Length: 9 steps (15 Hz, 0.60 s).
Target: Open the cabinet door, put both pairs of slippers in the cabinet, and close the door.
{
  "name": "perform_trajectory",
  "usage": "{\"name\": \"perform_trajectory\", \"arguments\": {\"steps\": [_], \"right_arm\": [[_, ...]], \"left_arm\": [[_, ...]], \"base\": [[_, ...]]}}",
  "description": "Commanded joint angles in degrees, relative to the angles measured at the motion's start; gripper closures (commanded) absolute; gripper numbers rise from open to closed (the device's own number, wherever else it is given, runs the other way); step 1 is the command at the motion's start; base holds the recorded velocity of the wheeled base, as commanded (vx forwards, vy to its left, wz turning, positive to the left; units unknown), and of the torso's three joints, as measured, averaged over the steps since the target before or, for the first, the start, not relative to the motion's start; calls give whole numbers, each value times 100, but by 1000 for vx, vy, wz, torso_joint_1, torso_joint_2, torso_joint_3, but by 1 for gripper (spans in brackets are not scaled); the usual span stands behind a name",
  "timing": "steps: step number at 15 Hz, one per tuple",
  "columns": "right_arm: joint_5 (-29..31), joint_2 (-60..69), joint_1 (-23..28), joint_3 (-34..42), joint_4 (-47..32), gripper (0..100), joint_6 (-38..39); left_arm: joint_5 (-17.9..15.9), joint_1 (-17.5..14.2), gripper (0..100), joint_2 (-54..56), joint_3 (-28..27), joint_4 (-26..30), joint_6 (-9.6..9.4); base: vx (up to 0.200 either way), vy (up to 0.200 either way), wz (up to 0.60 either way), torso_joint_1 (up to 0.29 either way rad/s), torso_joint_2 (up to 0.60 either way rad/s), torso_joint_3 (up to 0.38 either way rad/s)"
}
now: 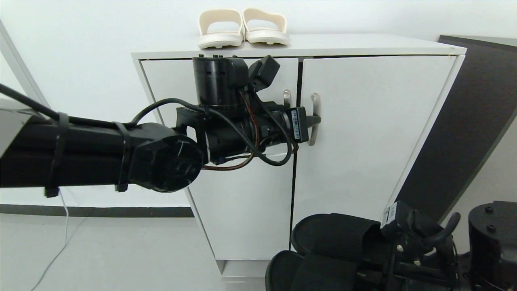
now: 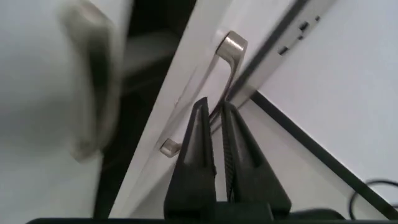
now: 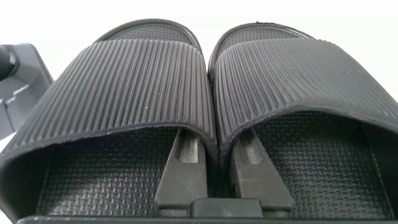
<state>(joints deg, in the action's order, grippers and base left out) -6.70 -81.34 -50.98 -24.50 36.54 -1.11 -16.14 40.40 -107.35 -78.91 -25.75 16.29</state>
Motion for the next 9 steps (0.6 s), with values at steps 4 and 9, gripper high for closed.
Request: {"name": "perform_trajectory", "arguments": {"steps": [4,9], "right_arm": [[-375,373,-43,183,-6,100,-47],[-402,329,-79,271,-15,100,-56]], "left_arm": [[129,434,100,944,886,8,6],[181,355,100,1463,1475,8,6]], "base": [[0,0,0,0,0,0],[0,0,0,0,0,0]]}}
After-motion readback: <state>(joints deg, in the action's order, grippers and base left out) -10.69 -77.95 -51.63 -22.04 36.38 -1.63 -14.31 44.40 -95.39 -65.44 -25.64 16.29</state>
